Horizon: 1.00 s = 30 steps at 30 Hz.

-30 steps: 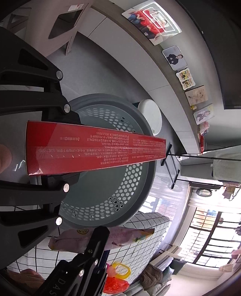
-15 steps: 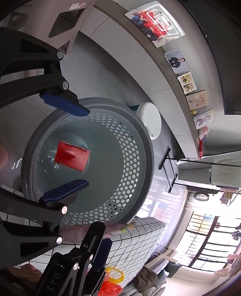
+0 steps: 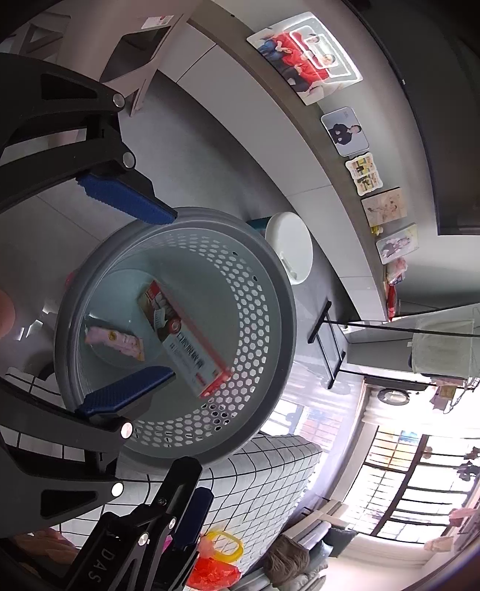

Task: Collect trash
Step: 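Withdraw both tools from the basket back toward the table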

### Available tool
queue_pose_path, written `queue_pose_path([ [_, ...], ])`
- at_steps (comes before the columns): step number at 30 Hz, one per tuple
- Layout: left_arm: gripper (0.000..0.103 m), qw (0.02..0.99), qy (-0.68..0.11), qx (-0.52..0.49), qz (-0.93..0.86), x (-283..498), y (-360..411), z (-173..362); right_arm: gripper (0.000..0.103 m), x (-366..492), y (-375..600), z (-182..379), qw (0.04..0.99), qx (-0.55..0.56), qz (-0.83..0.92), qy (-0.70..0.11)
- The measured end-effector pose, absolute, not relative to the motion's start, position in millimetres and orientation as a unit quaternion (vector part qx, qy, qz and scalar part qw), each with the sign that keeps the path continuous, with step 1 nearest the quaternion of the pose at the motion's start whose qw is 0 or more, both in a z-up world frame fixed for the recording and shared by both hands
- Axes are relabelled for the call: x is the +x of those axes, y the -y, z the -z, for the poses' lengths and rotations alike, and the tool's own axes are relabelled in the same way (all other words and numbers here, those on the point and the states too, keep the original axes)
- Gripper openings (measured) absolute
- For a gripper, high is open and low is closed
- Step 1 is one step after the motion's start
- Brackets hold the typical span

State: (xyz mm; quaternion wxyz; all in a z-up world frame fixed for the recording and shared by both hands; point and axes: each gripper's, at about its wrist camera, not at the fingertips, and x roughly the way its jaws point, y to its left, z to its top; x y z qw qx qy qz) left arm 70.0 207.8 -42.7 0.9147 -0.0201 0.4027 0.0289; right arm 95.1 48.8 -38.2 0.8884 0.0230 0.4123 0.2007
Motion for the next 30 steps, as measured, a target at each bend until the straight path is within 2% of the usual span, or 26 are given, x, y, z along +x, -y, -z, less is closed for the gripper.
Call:
queue_pose_path([
  [8, 0.091, 0.921, -0.389, -0.023, -0.029, 61.4, -207.3, 31.9, 0.05, 81.9, -40.2, 34.7, 0.895, 0.034, -0.189, -0.403],
  [21, 0.093, 0.928, -0.37, -0.023, -0.028, 41.7, -193.4, 4.6, 0.055, 38.3, -7.1, 16.3, 0.912, 0.047, -0.156, -0.378],
  [30, 0.095, 0.938, -0.347, -0.003, -0.017, 14.7, -154.4, -15.8, 0.062, -9.8, 49.8, 6.8, 0.925, 0.056, -0.098, -0.362],
])
